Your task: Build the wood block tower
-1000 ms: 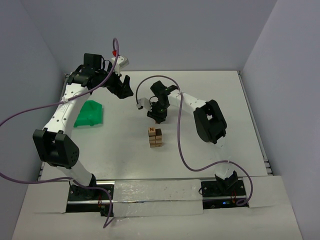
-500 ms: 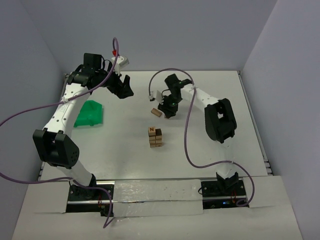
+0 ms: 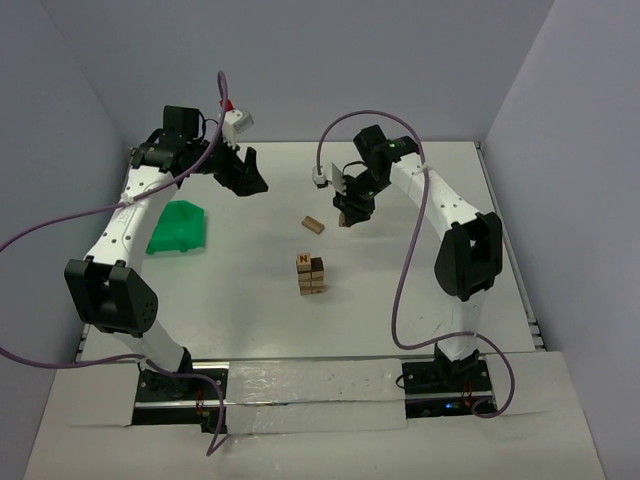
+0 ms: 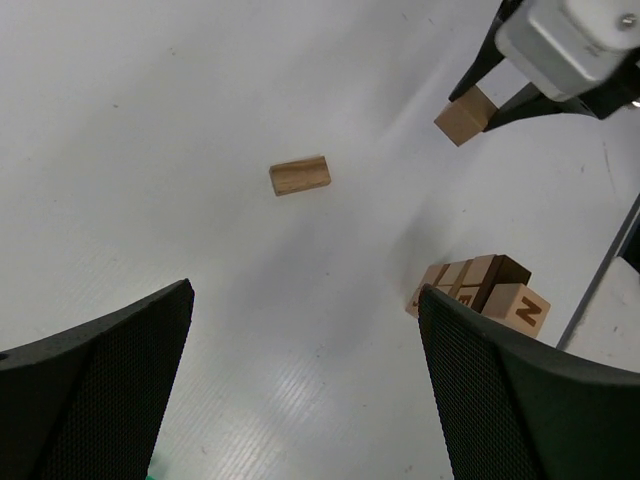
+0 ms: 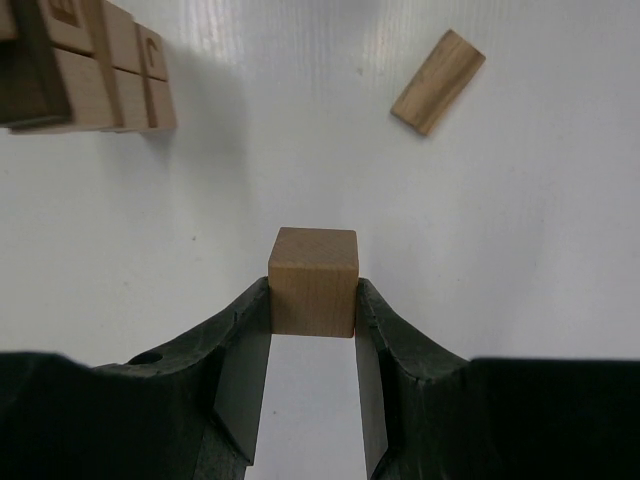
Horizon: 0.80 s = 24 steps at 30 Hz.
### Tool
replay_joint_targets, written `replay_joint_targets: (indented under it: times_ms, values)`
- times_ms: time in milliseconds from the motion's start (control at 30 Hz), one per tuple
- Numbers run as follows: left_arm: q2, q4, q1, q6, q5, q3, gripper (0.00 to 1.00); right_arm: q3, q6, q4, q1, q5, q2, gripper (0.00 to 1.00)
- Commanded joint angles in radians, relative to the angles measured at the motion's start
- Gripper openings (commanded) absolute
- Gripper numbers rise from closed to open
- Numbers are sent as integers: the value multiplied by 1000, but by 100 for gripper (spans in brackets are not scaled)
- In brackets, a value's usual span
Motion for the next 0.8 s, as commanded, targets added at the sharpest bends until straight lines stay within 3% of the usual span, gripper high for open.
replay_joint_targets:
  times_ms: [0,267,767]
  values:
    - [-6,31,17,-50,77,-25,99,29,16,-56,47,-7,-109,0]
    - [-48,77,16,-79,108,-94,99,-80,66,-16,155,93,-203,0]
    - [-136,92,16,-88,75,-169,99,-162,133,19,278,136,-243,0]
